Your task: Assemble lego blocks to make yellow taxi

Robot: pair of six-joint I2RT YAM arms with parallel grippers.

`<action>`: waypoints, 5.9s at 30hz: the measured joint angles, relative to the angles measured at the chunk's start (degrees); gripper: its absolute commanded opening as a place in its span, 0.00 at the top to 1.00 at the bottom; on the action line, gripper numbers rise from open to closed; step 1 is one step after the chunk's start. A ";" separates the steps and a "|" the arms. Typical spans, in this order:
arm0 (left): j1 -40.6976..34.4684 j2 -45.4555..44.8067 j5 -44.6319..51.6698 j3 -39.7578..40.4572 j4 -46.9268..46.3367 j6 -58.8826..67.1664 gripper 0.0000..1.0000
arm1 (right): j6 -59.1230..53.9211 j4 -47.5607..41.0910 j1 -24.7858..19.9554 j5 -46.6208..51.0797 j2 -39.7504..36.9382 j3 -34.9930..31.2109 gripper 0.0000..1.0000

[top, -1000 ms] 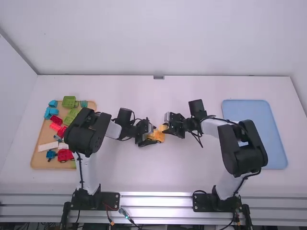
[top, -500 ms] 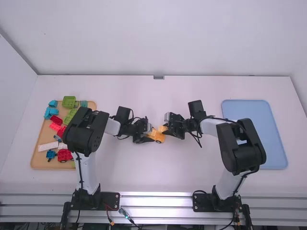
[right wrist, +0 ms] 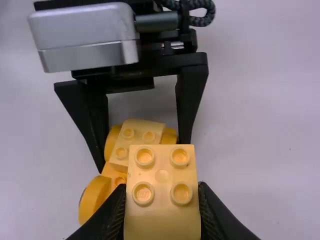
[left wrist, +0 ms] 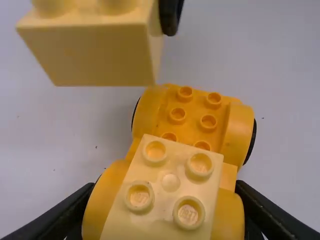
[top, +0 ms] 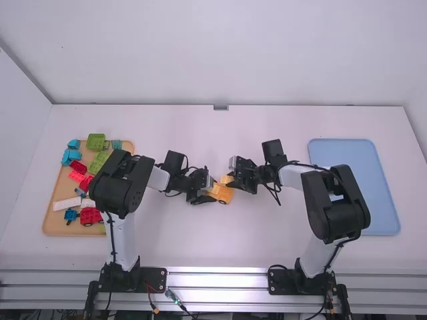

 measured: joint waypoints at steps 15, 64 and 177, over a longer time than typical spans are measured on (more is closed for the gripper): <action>-0.11 0.00 0.22 2.64 -6.14 3.98 0.42 | -0.11 0.07 0.17 -0.02 0.00 0.00 0.98; -3.41 -0.22 -10.78 -5.33 22.14 -25.59 0.56 | -4.33 0.74 -1.05 5.38 2.71 0.00 0.93; -6.56 -0.87 -13.57 -1.42 14.56 -21.70 0.57 | -9.05 -8.07 -1.68 3.39 3.80 3.54 0.64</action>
